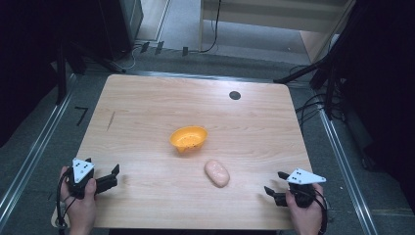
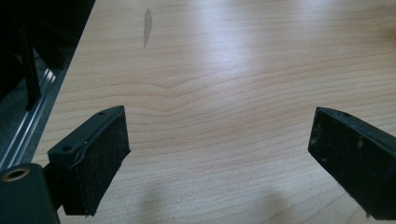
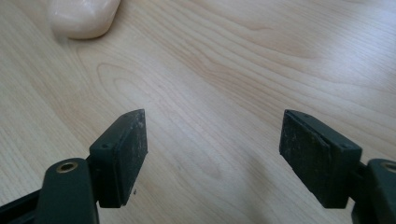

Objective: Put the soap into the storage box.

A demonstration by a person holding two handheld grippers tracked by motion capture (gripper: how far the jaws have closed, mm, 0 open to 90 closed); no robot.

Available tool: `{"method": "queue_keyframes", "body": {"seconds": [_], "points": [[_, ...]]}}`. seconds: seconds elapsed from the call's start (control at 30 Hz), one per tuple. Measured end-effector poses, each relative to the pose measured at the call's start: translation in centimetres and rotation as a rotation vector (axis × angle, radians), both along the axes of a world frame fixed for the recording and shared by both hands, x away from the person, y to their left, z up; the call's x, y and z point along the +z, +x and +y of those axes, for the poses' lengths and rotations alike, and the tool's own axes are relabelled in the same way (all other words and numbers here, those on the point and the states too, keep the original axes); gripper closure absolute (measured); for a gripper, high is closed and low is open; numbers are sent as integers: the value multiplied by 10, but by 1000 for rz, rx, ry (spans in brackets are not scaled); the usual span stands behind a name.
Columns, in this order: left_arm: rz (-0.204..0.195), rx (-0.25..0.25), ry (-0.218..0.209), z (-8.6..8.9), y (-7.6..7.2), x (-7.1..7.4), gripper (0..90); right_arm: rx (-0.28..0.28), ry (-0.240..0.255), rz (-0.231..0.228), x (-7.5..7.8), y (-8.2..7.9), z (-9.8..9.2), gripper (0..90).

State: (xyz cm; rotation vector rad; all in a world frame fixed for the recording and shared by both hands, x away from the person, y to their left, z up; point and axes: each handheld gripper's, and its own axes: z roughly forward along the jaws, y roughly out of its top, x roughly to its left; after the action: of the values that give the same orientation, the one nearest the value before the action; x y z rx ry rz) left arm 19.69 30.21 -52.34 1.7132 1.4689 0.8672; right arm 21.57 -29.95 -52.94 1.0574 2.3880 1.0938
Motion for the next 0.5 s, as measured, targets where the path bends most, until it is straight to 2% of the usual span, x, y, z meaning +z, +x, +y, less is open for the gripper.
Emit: {"method": "queue_keyframes", "body": {"seconds": [0.03,0.07,0.17,0.5], "points": [[2,1,-4,0,0,0,56,8,-39,11,2,1,7,243],[5,-1,-7,0,1,0,56,8,-39,11,2,1,7,243],[9,-4,-7,1,1,0,56,22,-88,26,4,3,19,245],[12,-4,-8,1,1,0,64,56,-118,88,7,13,41,248]]}}
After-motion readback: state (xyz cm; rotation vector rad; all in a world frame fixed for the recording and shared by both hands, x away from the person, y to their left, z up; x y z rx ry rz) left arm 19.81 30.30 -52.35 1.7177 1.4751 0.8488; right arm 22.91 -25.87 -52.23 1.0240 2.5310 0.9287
